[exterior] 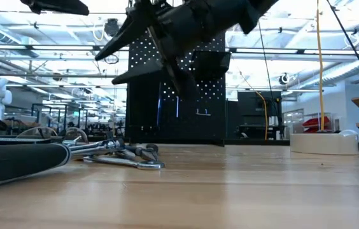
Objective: Hang tools onto peg board
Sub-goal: Put the ratchet wrench on the left black bin on the peg board
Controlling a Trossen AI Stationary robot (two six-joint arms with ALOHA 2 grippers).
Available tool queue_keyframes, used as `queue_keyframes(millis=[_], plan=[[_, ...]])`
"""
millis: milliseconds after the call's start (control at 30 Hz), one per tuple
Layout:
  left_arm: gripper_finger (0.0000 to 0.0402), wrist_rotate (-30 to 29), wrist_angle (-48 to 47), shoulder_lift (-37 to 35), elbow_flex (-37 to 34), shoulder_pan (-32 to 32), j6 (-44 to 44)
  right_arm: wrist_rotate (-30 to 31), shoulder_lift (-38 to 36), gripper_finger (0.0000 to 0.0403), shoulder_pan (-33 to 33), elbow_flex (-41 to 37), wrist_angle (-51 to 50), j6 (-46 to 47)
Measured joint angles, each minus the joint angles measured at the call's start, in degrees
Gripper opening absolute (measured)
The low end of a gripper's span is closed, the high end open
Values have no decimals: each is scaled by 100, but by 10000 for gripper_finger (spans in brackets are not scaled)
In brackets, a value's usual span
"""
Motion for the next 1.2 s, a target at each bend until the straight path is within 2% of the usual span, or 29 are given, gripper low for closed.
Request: queue_keyframes(millis=[67, 133, 333, 433, 600, 733, 833, 1033, 1100, 1200], plan=[[0, -284, 151, -35, -61, 22, 310, 375, 0, 171, 104, 152, -362, 201], [0, -272, 128, -56, -68, 87, 344, 763, 0, 171, 201, 305, -749, 373], [0, 697, 81, -13, -68, 214, 99, 1565, -4, 171, 419, 497, -916, 873], [0, 819, 69, 40, -127, 222, 59, 1883, 62, 171, 548, 491, -842, 1210], [0, 813, 68, 51, -269, 229, -180, 1931, 343, 171, 724, 613, -789, 1540], [0, 818, 65, 49, -293, 225, -360, 1817, 858, 171, 829, 1335, -987, 1473], [0, 931, 103, 49, -295, 210, -401, 1436, 1174, 171, 843, 2211, -2053, 1199], [0, 1331, 93, 51, -293, 211, -553, 1541, 1584, 171, 812, 4128, -4782, 858], [0, 1378, 89, 51, -293, 210, -554, 1682, 1692, 171, 822, 4436, -5241, 880], [0, 1414, 76, 51, -293, 210, -550, 1806, 1758, 171, 829, 4507, -5425, 1076]])
